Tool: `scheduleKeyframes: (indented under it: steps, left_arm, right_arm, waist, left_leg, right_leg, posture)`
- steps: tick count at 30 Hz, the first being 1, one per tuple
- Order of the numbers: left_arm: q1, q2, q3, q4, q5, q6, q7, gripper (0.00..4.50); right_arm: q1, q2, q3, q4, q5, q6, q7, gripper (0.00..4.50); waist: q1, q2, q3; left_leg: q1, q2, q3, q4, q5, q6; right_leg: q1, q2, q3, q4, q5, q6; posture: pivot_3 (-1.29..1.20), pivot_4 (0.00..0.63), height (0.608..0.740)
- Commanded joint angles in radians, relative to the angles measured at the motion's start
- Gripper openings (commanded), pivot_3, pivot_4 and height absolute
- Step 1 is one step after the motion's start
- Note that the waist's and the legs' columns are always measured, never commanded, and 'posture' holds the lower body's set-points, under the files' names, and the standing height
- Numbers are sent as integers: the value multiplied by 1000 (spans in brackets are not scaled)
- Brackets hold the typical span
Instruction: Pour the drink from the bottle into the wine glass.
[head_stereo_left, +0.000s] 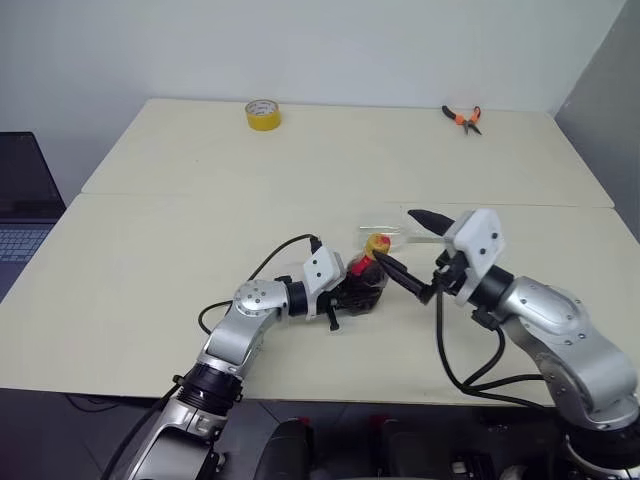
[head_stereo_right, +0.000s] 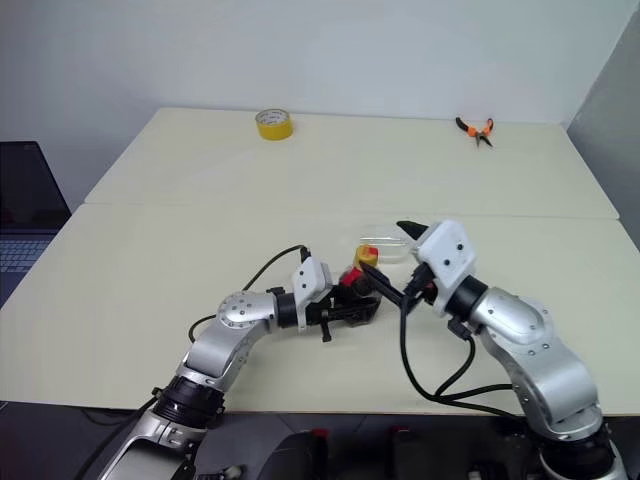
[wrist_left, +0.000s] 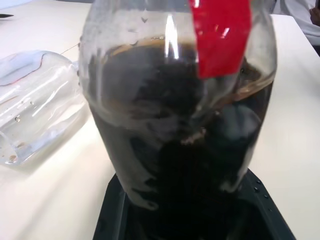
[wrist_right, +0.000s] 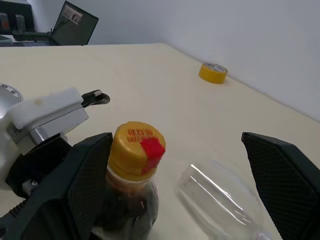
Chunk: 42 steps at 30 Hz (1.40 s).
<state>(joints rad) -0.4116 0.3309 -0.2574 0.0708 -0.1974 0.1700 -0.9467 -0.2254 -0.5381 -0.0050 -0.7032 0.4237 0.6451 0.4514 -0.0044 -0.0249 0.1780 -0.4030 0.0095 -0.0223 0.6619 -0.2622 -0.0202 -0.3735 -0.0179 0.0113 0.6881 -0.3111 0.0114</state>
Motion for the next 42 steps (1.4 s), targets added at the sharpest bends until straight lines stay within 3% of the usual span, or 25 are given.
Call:
scheduleKeyframes:
  steps: [1, 4, 9, 13, 21, 25, 30, 42]
  left_arm:
    - [-12, 1, 12, -43, -19, -26, -14, 945]
    - [-13, 2, 12, -42, -19, -27, -16, 919]
    - [-16, -1, 10, -40, -17, -27, -19, 918]
    - [-21, -2, 7, -35, -13, -30, -26, 918]
    - [-25, -8, 6, -31, -10, -32, -28, 917]
    - [-22, -8, 7, -35, -9, -30, -26, 917]
    - [-17, -7, 7, -38, -9, -30, -25, 917]
    - [-17, -5, 6, -32, -9, -37, -32, 917]
  right_arm:
    - [27, -23, -112, -60, 156, 68, 50, 4405]
    - [32, -34, -117, -105, 269, 127, 73, 4405]
    - [-47, 5, -69, -107, 301, 158, 7, 4405]
    - [-131, 63, 20, -35, 210, 135, -60, 4405]
    - [-159, 59, 98, 33, 62, 88, -72, 4405]
    - [-142, 61, 67, 37, 44, 94, -82, 4405]
    - [-66, 58, -52, -23, 191, 132, -44, 4405]
    - [43, -82, -150, -81, 365, 191, 42, 4405]
  waist:
    - [1, 0, 0]
    - [-2, 0, 0]
    - [-3, 0, 0]
    - [-4, 0, 0]
    - [0, 0, 0]
    - [0, 0, 0]
    - [2, 0, 0]
    - [0, 0, 0]
  left_leg:
    - [0, 0, 0, 0, 0, 0]
    - [0, 0, 0, 0, 0, 0]
    - [1, 0, 0, 0, 0, 0]
    - [0, 0, 0, 0, 0, 0]
    - [0, 0, 0, 0, 0, 0]
    - [0, 0, 0, 0, 0, 0]
    - [0, 0, 0, 0, 0, 0]
    - [0, 0, 0, 0, 0, 0]
  right_leg:
    - [0, 0, 0, 0, 0, 0]
    - [0, 0, 0, 0, 0, 0]
    - [0, 1, 0, 1, 0, 0]
    - [0, 1, 0, 0, 0, 0]
    - [0, 0, 0, 0, 0, 0]
    - [0, 0, 0, 0, 0, 0]
    - [0, 0, 0, 0, 0, 0]
    - [0, 0, 0, 0, 0, 0]
  posture:
    - [0, 150, 740]
    - [0, 150, 740]
    - [0, 150, 740]
    - [0, 150, 740]
    - [0, 150, 740]
    - [0, 150, 740]
    - [0, 150, 740]
    - [0, 150, 740]
